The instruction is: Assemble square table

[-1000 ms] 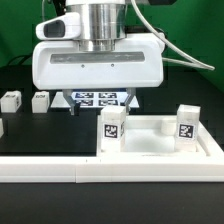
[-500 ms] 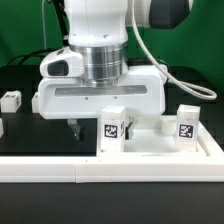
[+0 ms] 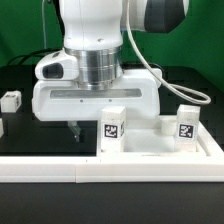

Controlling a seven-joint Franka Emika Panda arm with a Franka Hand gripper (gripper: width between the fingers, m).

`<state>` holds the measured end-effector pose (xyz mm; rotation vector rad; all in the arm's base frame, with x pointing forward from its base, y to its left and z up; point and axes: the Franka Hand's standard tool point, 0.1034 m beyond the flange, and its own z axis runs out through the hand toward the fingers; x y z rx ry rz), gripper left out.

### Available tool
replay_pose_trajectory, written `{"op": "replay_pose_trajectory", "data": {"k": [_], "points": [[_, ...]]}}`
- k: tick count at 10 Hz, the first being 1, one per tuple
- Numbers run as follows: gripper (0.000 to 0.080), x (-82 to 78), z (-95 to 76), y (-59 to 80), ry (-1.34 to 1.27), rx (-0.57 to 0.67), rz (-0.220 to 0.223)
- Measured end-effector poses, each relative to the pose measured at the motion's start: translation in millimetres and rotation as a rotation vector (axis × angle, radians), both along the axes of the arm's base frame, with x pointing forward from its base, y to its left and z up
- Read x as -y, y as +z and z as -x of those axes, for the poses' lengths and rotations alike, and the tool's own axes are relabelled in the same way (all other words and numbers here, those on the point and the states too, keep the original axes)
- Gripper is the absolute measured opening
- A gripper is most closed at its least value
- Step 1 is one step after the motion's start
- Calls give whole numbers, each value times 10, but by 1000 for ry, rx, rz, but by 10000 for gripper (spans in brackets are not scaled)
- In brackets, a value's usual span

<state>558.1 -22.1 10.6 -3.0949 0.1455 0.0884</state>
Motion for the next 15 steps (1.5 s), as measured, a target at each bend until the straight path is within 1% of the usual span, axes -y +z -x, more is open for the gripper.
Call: {"op": "replay_pose_trajectory", "data": {"k": [1, 2, 3, 11, 12, 14, 15], "points": [[363, 1, 0, 0, 0, 0, 0], [178, 3, 0, 0, -1, 0, 0], [55, 3, 1, -1, -1, 0, 0], [55, 3, 4, -1, 4, -1, 0], [55, 19, 8, 2, 54, 4, -2], [57, 110, 37, -2, 129, 12, -2], [57, 152, 10, 0, 254, 28, 6]]}}
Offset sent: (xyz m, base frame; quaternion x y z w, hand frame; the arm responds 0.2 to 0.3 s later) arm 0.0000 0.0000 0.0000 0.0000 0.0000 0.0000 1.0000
